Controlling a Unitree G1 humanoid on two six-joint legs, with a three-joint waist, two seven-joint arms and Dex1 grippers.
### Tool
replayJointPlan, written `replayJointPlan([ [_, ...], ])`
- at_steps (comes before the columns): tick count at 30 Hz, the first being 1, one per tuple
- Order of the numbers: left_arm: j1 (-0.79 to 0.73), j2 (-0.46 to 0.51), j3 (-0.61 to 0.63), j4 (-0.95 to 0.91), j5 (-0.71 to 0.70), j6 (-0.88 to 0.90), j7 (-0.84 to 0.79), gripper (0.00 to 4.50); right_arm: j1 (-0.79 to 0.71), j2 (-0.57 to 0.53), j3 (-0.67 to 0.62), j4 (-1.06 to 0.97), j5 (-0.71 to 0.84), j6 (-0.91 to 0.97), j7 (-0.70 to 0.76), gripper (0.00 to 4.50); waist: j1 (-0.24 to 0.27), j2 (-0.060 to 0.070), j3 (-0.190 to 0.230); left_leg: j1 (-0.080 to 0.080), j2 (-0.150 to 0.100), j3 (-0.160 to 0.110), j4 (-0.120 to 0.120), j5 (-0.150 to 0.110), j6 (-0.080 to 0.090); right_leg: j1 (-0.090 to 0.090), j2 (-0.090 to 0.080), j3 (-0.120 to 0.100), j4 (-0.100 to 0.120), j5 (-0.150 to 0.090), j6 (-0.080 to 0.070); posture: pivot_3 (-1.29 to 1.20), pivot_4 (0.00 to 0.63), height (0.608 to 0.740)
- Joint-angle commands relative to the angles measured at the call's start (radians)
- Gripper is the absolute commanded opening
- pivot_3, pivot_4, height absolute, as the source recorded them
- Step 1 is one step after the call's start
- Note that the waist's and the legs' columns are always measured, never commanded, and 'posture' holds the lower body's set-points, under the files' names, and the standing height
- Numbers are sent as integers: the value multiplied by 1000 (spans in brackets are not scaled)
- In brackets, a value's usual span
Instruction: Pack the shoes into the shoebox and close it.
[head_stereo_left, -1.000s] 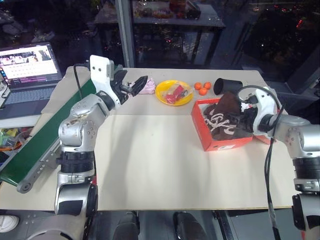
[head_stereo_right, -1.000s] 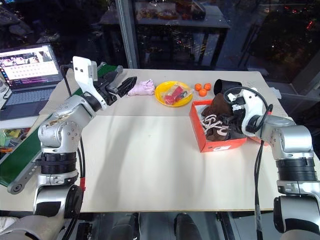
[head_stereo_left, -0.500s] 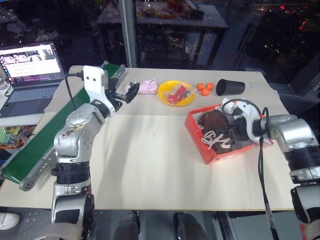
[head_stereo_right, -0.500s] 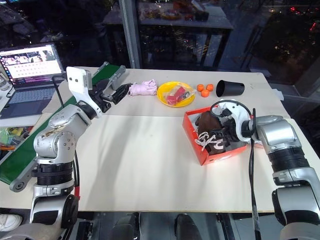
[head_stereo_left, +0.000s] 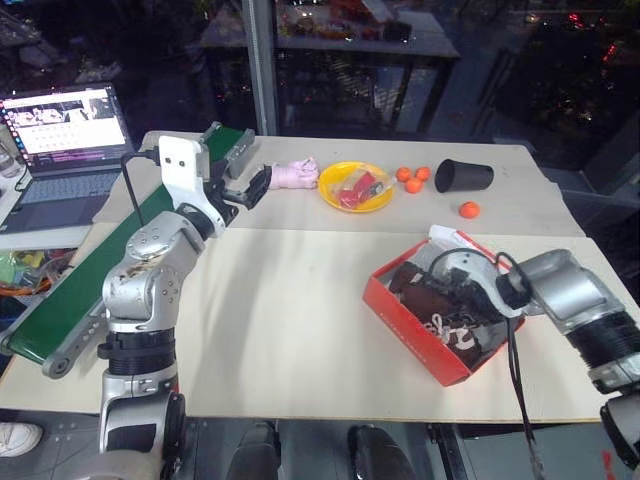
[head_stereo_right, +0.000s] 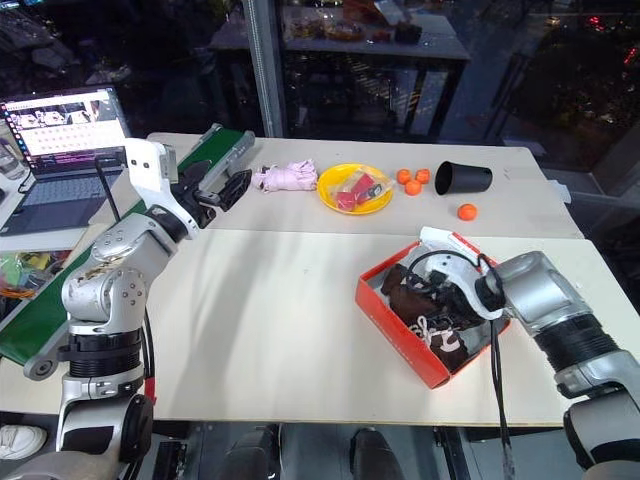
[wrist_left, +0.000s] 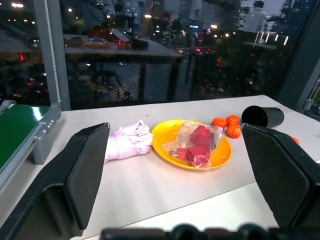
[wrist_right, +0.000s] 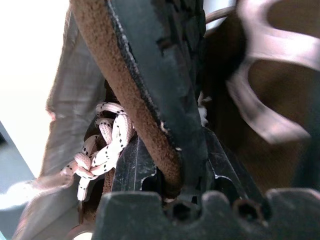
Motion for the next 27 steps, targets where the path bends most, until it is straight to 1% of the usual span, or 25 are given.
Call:
replayJointPlan([
  [1, -28, 2, -3, -20, 4, -21, -4, 4500, -11, 63, 88, 76, -93, -106, 32, 460, 1, -3, -2, 1, 0, 0, 0, 0, 0, 1, 0, 0, 0, 0, 0, 0, 150, 740],
  [2, -29, 1, -5, -20, 5, -21, -3, 4500, -22, 89, 103, 119, -125, -138, 24, 460, 0, -5, -2, 2, 0, 0, 0, 0, 0, 3, 0, 0, -1, 0, 0, 0, 150, 740],
  [3, -27, 1, -6, -24, 6, -19, -2, 4500, -33, 118, 112, 167, -152, -165, 10, 460, 0, -9, -4, 7, 0, 0, 0, 0, 0, 8, 0, 0, -2, 0, 0, 0, 150, 740],
  [4, -26, 1, -9, -28, 8, -18, -3, 4500, -45, 143, 112, 207, -171, -185, -3, 460, -1, -11, -5, 13, 1, 0, -1, -1, -1, 13, 0, -1, -3, 0, 0, 0, 150, 740],
  [5, -21, 5, -14, -36, 12, -16, -6, 4500, -57, 166, 105, 239, -184, -199, -21, 460, -3, -17, -9, 14, 1, 0, -1, -1, -1, 14, 0, 0, -3, -1, 1, 0, 150, 740],
  [6, -17, 10, -19, -42, 15, -13, -10, 4500, -67, 183, 94, 262, -192, -209, -32, 460, -5, -22, -12, 16, 1, 0, -1, -1, -2, 15, 0, 0, -2, -4, 5, 0, 150, 740],
  [8, -7, 19, -27, -56, 16, -6, -20, 4500, -86, 211, 57, 289, -196, -214, -39, 1443, -13, -29, -16, 18, 2, 0, -1, -1, -2, 17, 1, -1, -2, -4, 5, 0, 150, 740],
  [9, -3, 23, -29, -60, 14, -3, -24, 4500, -96, 223, 34, 292, -190, -206, -42, 1658, -18, -28, -16, 20, 2, 0, 0, -1, -4, 19, 1, 0, -3, -3, 4, 0, 150, 740],
  [11, 6, 32, -35, -65, 5, 12, -41, 4500, -117, 233, -24, 258, -163, -161, -38, 2341, -24, -28, -16, 22, 2, 2, 0, -5, -10, 21, 0, 0, -2, -3, 3, 0, 150, 740],
  [12, 9, 40, -46, -65, -1, 25, -59, 4500, -128, 234, -61, 227, -141, -124, -36, 2662, -27, -27, -16, 23, 2, 2, 0, -5, -10, 21, 0, 0, -2, -2, 2, 0, 150, 740],
  [13, 13, 50, -60, -65, -3, 35, -81, 4500, -135, 233, -93, 195, -121, -88, -33, 3085, -29, -26, -14, 24, 2, 2, 0, -5, -10, 21, 0, 0, 0, -2, 2, 0, 150, 740],
  [15, 18, 72, -97, -63, -3, 50, -133, 4500, -147, 225, -154, 115, -73, 3, -24, 3678, -29, -20, -11, 24, 2, 2, -1, -5, -10, 20, 0, 1, 1, -2, 3, 0, 150, 740],
  [16, 19, 79, -109, -63, -4, 55, -152, 4500, -151, 222, -178, 80, -52, 44, -23, 4066, -29, -15, -9, 23, 2, 2, -1, -5, -10, 16, 0, 2, 2, -2, 3, 0, 150, 740],
  [17, 16, 87, -126, -57, -3, 56, -177, 4500, -160, 219, -218, 34, -20, 105, -30, 4456, -28, -15, -8, 19, 2, 2, -1, -1, -4, 12, 1, 2, 5, -2, 3, 0, 150, 740],
  [19, 5, 87, -140, -44, -7, 58, -205, 4500, -175, 219, -282, -33, 29, 205, -49, 4456, -26, -14, -8, 18, 2, 1, -2, 0, -3, 11, 1, 2, 5, -2, 1, 0, 150, 740],
  [22, -25, 74, -166, -12, 8, 41, -233, 4500, -200, 244, -387, -67, 59, 321, -171, 4456, -22, -12, -6, 15, 1, 0, -3, -1, -3, 9, 2, 2, 5, -2, -3, 0, 150, 740],
  [23, -33, 69, -172, -1, 13, 35, -237, 4500, -201, 246, -409, -82, 76, 353, -190, 4456, -20, -12, -6, 14, 1, 0, -3, -1, -2, 9, 2, 2, 4, -2, -3, 0, 150, 740],
  [25, -53, 57, -182, 23, 17, 27, -247, 4500, -212, 260, -503, -106, 127, 443, -241, 4456, -15, -12, -6, 13, 1, 0, -3, -2, -2, 9, 1, 1, 2, -2, -3, 0, 150, 740],
  [27, -64, 52, -187, 35, 19, 24, -259, 4500, -215, 258, -564, -131, 163, 497, -279, 4456, -10, -11, -6, 12, 1, 0, -3, -2, -2, 9, 1, 1, 2, -2, -3, 0, 150, 740],
])
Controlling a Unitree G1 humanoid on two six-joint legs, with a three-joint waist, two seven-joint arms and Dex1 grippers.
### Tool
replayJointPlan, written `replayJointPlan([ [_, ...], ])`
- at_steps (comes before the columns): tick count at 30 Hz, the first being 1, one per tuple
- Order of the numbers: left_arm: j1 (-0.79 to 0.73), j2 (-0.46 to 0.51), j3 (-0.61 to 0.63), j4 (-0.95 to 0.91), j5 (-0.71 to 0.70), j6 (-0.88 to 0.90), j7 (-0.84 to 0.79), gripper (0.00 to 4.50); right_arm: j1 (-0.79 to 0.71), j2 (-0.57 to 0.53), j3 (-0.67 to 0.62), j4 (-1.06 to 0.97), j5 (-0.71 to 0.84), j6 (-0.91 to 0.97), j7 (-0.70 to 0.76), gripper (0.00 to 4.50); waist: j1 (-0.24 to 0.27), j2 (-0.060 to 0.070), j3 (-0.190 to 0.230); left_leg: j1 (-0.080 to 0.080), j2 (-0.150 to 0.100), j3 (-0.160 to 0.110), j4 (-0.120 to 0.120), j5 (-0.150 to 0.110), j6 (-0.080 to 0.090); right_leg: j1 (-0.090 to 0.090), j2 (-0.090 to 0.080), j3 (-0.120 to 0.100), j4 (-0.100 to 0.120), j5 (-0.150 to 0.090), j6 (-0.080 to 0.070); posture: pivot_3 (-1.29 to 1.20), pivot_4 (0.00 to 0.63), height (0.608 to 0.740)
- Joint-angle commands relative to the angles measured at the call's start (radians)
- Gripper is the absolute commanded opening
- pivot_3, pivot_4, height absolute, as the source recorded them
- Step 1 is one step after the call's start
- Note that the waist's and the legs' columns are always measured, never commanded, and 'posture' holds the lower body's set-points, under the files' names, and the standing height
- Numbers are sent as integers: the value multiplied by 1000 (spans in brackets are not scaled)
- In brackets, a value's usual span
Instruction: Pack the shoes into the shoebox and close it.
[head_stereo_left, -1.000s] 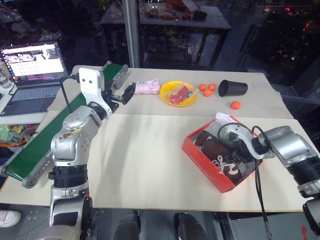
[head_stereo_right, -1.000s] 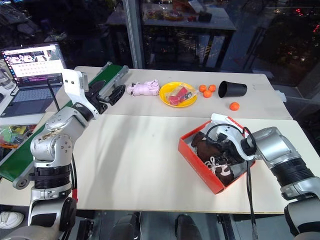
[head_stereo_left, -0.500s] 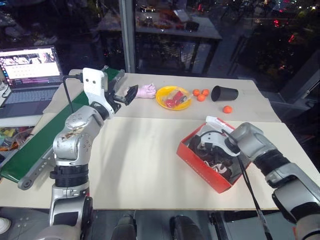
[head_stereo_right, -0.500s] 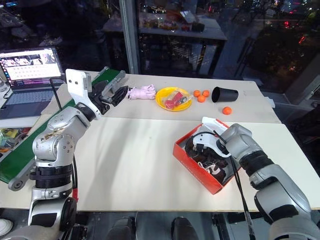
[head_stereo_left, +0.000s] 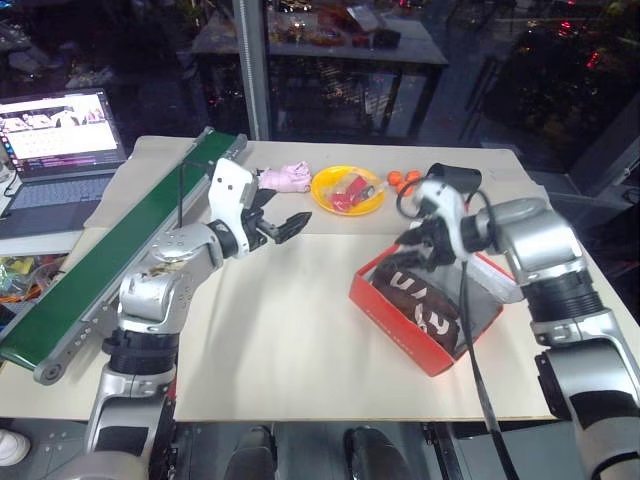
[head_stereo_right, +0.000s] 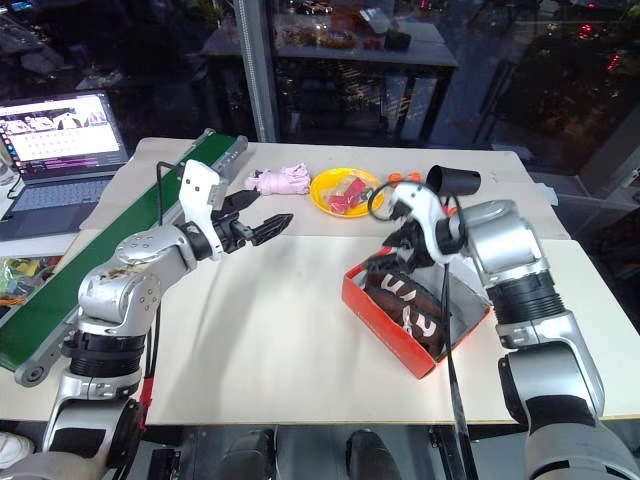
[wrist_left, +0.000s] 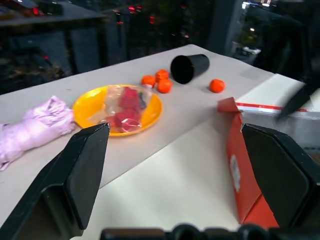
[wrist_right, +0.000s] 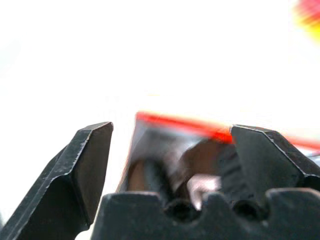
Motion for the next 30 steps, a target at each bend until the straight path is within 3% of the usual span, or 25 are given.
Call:
replayJointPlan([
  [1, -44, -5, -12, 7, -1, -26, -39, 4500, -6, -43, -137, -103, 87, 109, -51, 4456, 5, 1, 0, 0, 0, 0, 0, 0, 0, 0, 0, 0, 0, 0, 0, 0, 150, 740],
  [6, -44, 34, -41, 8, -46, -18, -194, 4500, 102, -278, -205, -266, 109, 130, -65, 4456, 23, 7, 4, -2, -1, 0, 0, 0, 0, -1, -1, 0, -2, 0, 1, 0, 150, 740],
  [7, -45, 44, -51, 6, -56, -12, -234, 4500, 131, -322, -235, -288, 101, 138, -89, 3950, 23, 7, 5, -3, -1, 0, 0, 0, 0, -1, -1, 0, -2, 0, 1, 0, 150, 740],
  [9, -49, 62, -74, 6, -61, -17, -297, 4500, 197, -388, -295, -338, 104, 158, -121, 3475, 21, 7, 5, -3, -1, 0, 0, 0, 0, -2, -2, 0, -3, -1, 1, 0, 150, 740],
  [13, -94, 60, -112, 31, -93, -1, -406, 4500, 484, -495, -516, -486, 87, 230, -157, 2066, 20, 7, 5, -3, -1, 0, 0, 0, 0, -1, -1, 0, -3, -3, 4, 0, 150, 740],
  [16, -123, 58, -140, 55, -91, -8, -461, 4500, 716, -471, -672, -566, 66, 249, -180, 1017, 20, 8, 4, -2, -1, 0, 2, 0, 0, 1, -2, 0, -3, -4, 7, 0, 150, 740],
  [19, -151, 47, -160, 77, -81, -18, -495, 4500, 874, -333, -765, -629, 78, 228, -240, 53, 12, 8, 4, 0, -1, 1, 2, 0, 0, 2, -2, 1, -3, -5, 8, 0, 150, 740],
  [22, -168, 41, -162, 92, -76, -20, -505, 4500, 947, -238, -726, -632, 51, 79, -321, 53, 4, 10, 3, 2, -1, 0, 2, 0, 1, 3, -1, 1, -2, -5, 9, 0, 150, 740],
  [25, -177, 39, -163, 98, -71, -19, -507, 4500, 916, -114, -645, -569, 35, -104, -415, 53, -11, 13, 3, 2, -2, 0, 3, 0, 1, 3, -2, 2, -2, -5, 9, 0, 150, 740],
  [30, -179, 54, -158, 86, -65, -8, -501, 4500, 889, -80, -503, -361, -48, -378, -497, 53, -13, 13, 3, 2, -2, 0, 2, 0, 1, 3, -1, 2, -2, -5, 8, 0, 150, 740],
])
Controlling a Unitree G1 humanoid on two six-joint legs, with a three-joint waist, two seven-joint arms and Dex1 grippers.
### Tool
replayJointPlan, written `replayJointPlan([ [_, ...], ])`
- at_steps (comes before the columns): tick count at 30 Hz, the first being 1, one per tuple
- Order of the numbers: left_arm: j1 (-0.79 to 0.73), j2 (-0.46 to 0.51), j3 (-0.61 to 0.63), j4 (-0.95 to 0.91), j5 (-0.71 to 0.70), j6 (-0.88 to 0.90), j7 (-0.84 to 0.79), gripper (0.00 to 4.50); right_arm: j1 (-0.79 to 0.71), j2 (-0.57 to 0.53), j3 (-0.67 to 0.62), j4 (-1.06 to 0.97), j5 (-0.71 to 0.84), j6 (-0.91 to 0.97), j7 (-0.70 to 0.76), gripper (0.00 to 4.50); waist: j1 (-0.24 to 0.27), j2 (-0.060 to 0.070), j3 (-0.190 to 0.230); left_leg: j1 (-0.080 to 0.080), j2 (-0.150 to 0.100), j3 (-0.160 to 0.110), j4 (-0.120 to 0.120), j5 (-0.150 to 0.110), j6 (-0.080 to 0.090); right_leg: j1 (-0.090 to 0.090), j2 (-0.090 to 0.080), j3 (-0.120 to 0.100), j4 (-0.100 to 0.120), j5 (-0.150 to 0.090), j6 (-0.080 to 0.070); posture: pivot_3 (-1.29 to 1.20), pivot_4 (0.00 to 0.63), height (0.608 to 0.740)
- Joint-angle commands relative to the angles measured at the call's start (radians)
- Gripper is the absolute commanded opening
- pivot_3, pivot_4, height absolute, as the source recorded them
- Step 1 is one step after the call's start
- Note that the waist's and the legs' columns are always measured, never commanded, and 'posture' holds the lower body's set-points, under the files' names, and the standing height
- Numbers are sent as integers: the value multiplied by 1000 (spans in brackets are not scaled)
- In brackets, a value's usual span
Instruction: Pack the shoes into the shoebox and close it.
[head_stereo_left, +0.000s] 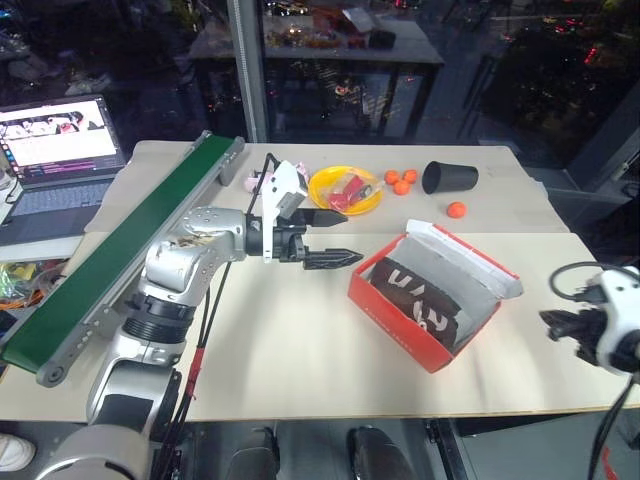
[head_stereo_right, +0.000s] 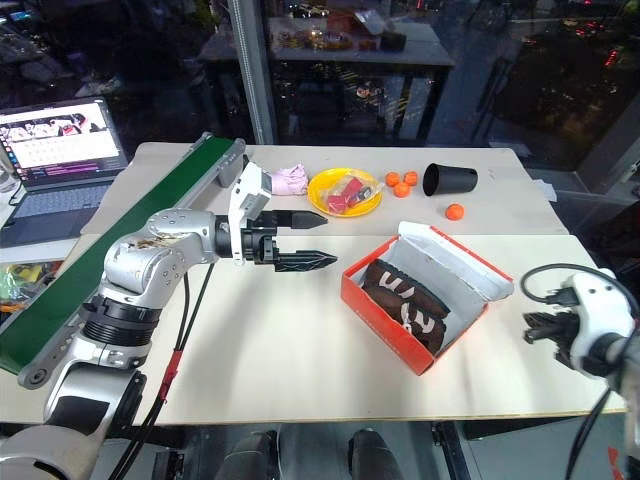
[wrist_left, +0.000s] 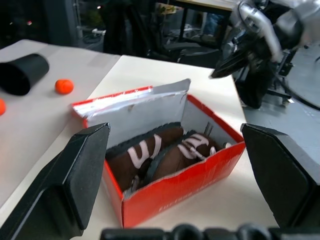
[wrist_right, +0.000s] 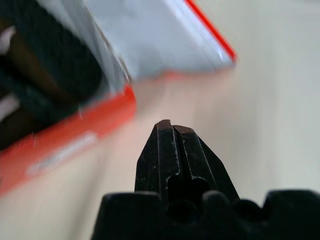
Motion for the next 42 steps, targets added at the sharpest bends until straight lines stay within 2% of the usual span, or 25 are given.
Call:
replayJointPlan([
  [1, -21, 23, 20, -27, 11, 1, 4, 4500, -43, -8, 54, 133, -63, -199, -62, 53, 2, 0, 0, 0, 0, 0, 0, 0, 0, 0, 0, 0, 0, 0, 0, 0, 150, 740],
  [12, -14, 61, 41, -62, 9, 25, 27, 4500, -179, 6, 130, 318, -55, -376, -102, 53, 2, 1, 0, -1, 0, 0, -1, 0, 0, 0, 0, 0, 0, 0, 1, 0, 150, 740],
  [17, -31, 65, 42, -52, 19, 16, 32, 4500, -215, 69, 147, 378, -10, -411, -96, 53, 0, 1, 0, -1, 0, 0, -1, 0, 0, 0, 0, 0, 0, 0, 1, 0, 150, 740],
  [27, -34, 76, 46, -47, 35, 12, 37, 4500, -184, 193, 226, 240, 70, -275, -97, 53, -6, 1, 0, 0, 1, 0, -1, 0, 0, 0, 2, 0, 1, 0, 0, 0, 150, 740],
  [34, -41, 74, 37, -27, 54, -8, 34, 4500, -185, 301, 325, 73, 124, -147, -117, 53, -15, 1, 0, 0, 2, 0, -1, 0, 0, 0, 2, 0, 1, 0, 0, 0, 150, 740],
  [38, -46, 69, 35, -15, 61, -19, 29, 4500, -116, 305, 296, 60, 157, -97, -120, 53, -5, 1, 0, 0, 2, 0, -2, 0, 0, 0, 2, 0, 1, 0, 0, 0, 150, 740],
  [42, -55, 62, 33, 2, 70, -30, 21, 4500, -77, 300, 254, 128, 154, -121, -151, 53, 11, 1, 0, -2, 1, 0, -1, 0, 0, -1, 1, -1, 0, 0, -1, 0, 150, 740],
])
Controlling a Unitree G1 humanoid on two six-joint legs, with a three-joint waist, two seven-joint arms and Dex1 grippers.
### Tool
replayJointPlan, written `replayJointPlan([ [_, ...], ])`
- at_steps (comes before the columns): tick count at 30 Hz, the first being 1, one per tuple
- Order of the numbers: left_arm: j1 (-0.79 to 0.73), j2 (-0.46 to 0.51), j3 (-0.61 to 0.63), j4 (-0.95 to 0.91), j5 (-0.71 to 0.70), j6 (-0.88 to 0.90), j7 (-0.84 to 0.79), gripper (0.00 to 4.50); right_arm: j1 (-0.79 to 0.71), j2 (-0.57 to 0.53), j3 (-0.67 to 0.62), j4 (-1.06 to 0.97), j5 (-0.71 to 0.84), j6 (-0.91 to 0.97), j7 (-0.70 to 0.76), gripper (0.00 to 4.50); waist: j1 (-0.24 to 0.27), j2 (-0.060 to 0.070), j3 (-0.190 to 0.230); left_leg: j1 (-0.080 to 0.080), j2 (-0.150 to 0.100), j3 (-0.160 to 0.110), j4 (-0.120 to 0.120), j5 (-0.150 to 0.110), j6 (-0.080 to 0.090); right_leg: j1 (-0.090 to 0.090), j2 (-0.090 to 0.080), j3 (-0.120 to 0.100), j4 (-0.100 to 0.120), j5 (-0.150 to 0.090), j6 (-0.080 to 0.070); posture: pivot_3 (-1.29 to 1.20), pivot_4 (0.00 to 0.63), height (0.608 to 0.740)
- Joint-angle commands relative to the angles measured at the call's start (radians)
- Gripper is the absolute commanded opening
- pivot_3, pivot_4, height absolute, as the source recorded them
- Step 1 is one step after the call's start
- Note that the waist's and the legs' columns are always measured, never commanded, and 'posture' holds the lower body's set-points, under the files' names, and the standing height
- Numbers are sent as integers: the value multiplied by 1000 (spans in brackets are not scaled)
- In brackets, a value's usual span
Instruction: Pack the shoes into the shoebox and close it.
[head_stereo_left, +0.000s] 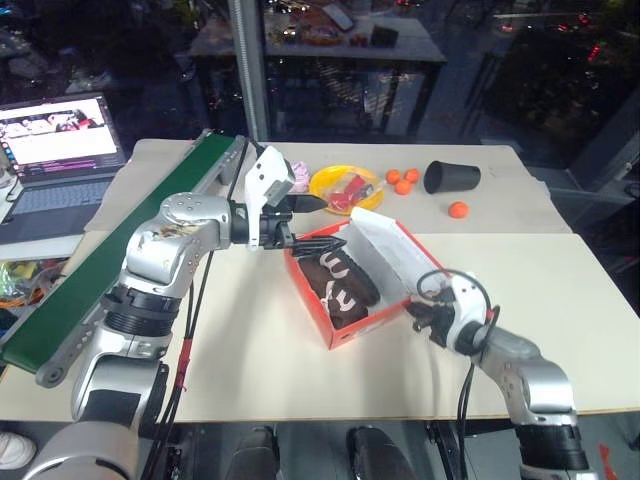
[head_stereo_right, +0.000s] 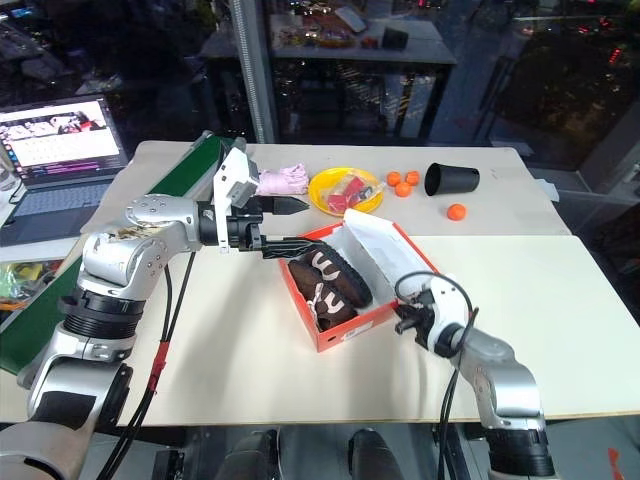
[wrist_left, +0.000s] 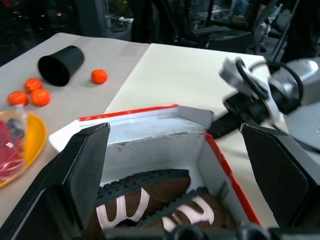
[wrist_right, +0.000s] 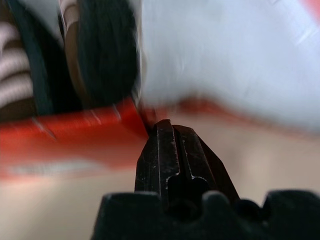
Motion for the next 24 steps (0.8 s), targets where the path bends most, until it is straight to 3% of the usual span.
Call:
replayJointPlan([
  [1, -35, -7, 11, -1, 3, -33, -11, 4500, 2, -16, -66, 48, 9, -30, -32, 53, 0, 0, 0, 0, 0, 0, 0, 0, 0, 0, 0, 0, 0, 0, 0, 0, 150, 740],
  [8, -46, -7, 10, 8, 9, -39, -23, 4500, -76, 32, -139, 243, 25, -191, -61, 53, -8, 0, 0, 1, 0, 0, 0, 0, 0, 1, 0, 0, 0, 0, 0, 0, 150, 740],
  [16, -59, -10, 4, 7, 12, -33, -32, 4500, -296, 72, -217, 566, 55, -443, -71, 53, -10, 0, 0, 1, 0, 0, 0, 0, 0, 0, 0, 0, 0, 0, 0, 0, 150, 740],
  [19, -61, -3, 5, 8, 13, -30, -37, 4500, -319, 82, -244, 569, 74, -517, -82, 53, -10, 1, 0, 1, 0, 0, -1, 0, 0, 0, 0, 0, 0, 1, 0, 0, 150, 740],
  [24, -49, 16, 5, 2, 17, -21, -48, 4500, -304, 109, -278, 339, 286, -385, 5, 53, -11, 2, 1, 1, 0, -1, -1, 0, 0, 0, 0, 0, 1, 1, 0, 0, 150, 740],
])
